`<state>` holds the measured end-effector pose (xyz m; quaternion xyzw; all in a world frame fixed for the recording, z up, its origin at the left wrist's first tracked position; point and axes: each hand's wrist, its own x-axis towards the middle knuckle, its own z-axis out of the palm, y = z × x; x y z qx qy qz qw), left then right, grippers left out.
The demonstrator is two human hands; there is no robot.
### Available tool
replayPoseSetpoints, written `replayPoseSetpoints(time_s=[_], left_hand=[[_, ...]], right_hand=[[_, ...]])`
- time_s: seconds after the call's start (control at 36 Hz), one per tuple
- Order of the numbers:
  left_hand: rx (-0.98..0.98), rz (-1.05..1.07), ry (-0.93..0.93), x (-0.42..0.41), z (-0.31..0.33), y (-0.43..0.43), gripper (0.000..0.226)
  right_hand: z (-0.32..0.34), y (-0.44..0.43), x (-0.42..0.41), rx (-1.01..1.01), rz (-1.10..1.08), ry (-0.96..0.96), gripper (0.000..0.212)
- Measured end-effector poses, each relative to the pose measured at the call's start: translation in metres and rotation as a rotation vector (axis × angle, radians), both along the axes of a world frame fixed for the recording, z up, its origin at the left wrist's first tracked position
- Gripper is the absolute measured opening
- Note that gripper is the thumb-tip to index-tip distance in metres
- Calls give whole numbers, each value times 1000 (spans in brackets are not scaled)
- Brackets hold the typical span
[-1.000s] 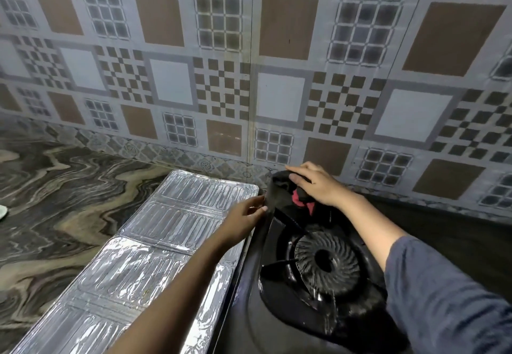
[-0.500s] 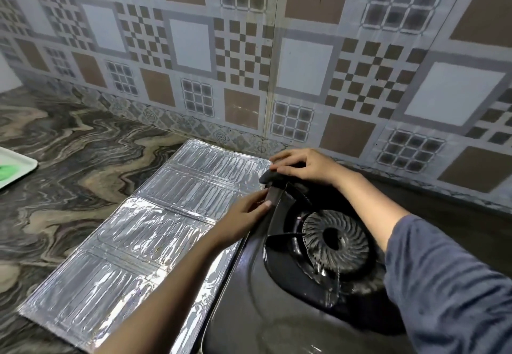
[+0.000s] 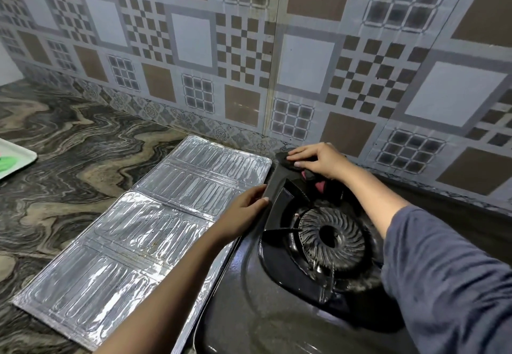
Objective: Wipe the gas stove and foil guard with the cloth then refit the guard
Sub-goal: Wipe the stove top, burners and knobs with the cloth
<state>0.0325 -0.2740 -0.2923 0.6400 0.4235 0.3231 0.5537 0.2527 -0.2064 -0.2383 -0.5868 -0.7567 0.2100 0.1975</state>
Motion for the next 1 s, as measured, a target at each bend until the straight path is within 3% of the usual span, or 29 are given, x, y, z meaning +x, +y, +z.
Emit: replayPoseSetpoints(time_s=[0.25, 0.39, 0.53, 0.61, 0.72, 0.81, 1.0], left_hand=[[-18, -8, -19, 9, 0, 13, 39], [-27, -8, -24, 16, 1, 21, 39], [-24, -28, -21, 19, 6, 30, 41], [-24, -63, -3, 21, 8, 37, 46], [-26, -86, 4, 25, 11, 47, 52], [-5, -87, 2, 28, 12, 54, 47], [-7, -115, -79, 32, 4, 69, 51]], right_hand=[[-2, -1, -8, -89, 207, -13, 28], [-7, 10, -9, -23, 25, -19, 31], [-18, 16, -3, 68, -312, -5, 30], [-19, 14, -1, 33, -432, -63, 34], [-8, 15, 0, -124, -344, -142, 44], [0, 14, -1, -180, -268, -94, 45], [-7, 24, -9, -23, -72, -261, 39]])
